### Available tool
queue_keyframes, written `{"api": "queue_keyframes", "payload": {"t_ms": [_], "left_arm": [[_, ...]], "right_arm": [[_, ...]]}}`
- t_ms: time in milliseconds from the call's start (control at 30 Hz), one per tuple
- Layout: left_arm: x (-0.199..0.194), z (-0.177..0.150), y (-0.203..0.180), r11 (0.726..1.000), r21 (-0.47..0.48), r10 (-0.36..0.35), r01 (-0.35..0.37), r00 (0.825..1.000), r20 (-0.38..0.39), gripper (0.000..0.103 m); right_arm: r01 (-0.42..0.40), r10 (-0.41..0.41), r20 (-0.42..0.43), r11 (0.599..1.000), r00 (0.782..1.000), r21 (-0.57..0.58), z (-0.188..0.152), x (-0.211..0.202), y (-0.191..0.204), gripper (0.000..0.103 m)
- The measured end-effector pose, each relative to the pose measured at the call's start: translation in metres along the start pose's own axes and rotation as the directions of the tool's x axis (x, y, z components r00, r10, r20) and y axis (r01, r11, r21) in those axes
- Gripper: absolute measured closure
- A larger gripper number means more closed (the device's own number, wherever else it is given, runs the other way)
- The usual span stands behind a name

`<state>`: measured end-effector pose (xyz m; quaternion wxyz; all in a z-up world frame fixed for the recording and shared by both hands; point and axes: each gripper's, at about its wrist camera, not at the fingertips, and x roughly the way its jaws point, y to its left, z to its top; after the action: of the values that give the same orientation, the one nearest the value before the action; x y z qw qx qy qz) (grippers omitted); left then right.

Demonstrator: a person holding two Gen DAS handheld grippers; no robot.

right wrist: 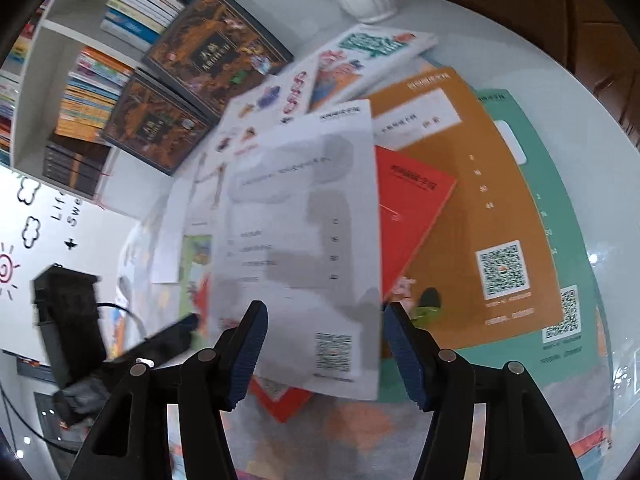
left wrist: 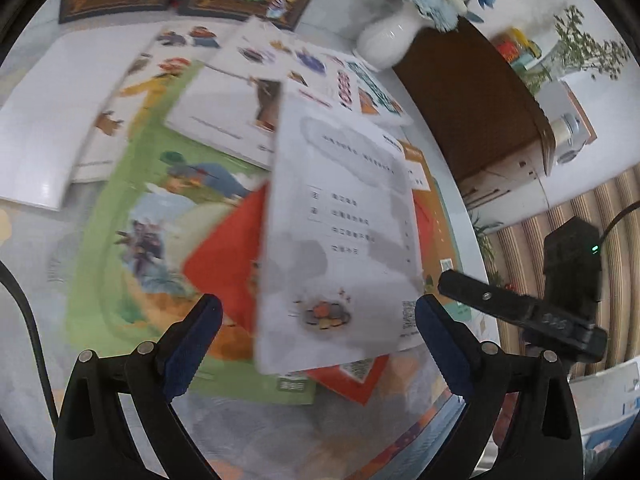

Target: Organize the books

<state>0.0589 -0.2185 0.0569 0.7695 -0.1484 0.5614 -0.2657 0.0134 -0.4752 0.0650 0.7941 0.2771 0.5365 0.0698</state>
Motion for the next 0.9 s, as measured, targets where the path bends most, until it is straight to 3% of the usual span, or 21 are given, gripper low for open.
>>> {"api": "queue_keyframes", "payload": {"t_ms": [300,433,567,900], "left_arm": [[0.026,0.014,-0.018,0.997,0.072,-0.007,0.010,0.999,-0.041,0.007],[0.031,0.014,-0.014,0.998,0.057,-0.009,0.012,0.999,-0.052,0.007],[0.030,0.015,-0.010,0.998,0.029,-0.046,0.048,0.997,-0.062,0.007],[0.034,0.016,-0.014,0.998,0.027,-0.055,0.056,0.997,-0.059,0.007]], "right_arm": [[0.033,-0.035,-0.032,0.998,0.999,-0.048,0.000,0.024,0.004,0.043],[0.040,-0.041,-0.022,0.998,0.999,-0.056,0.004,0.025,0.003,0.040],[-0.010,0.009,-0.025,1.000,1.000,-0.015,0.011,0.025,-0.006,0.033],[-0.056,0.057,-0.040,0.998,0.998,0.005,0.021,0.019,-0.004,0.033]]}}
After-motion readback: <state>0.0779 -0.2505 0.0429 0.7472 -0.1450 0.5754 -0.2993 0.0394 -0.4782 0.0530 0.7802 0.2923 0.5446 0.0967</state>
